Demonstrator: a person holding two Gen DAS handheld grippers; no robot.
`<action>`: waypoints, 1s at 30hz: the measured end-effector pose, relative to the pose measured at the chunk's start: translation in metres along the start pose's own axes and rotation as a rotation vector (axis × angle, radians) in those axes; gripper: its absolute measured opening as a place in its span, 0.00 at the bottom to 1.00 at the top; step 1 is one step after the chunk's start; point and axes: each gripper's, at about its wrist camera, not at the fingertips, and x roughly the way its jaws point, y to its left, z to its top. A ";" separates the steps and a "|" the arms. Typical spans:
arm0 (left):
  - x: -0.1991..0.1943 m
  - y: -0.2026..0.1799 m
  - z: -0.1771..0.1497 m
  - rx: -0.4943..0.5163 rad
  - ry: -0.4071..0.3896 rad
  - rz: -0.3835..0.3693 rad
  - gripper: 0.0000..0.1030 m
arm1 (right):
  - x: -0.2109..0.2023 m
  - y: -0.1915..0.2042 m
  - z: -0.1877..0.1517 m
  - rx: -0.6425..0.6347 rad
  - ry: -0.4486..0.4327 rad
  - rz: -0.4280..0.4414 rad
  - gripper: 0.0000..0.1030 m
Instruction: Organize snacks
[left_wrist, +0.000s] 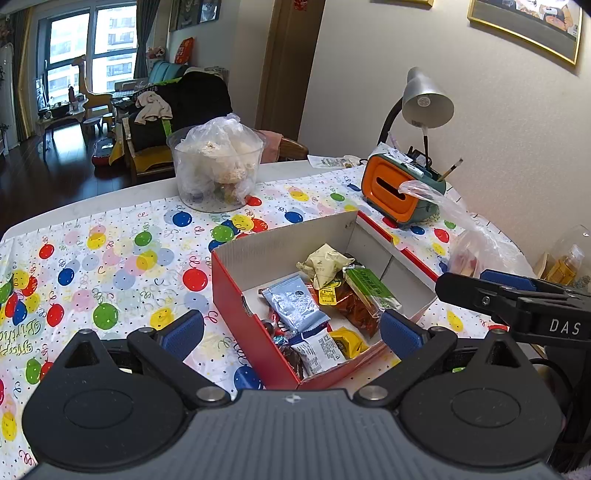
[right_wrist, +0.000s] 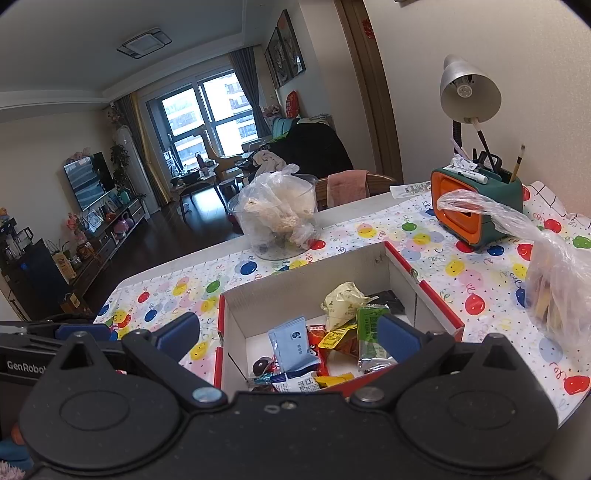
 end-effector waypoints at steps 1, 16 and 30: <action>0.000 0.000 0.000 0.000 0.000 0.001 0.99 | 0.000 -0.001 0.000 0.000 0.001 0.000 1.00; 0.005 0.002 0.001 -0.006 0.014 -0.003 0.99 | 0.001 -0.006 0.001 0.009 0.008 -0.008 1.00; 0.011 0.005 0.002 -0.009 0.020 -0.006 0.99 | 0.002 -0.006 0.001 0.010 0.009 -0.007 1.00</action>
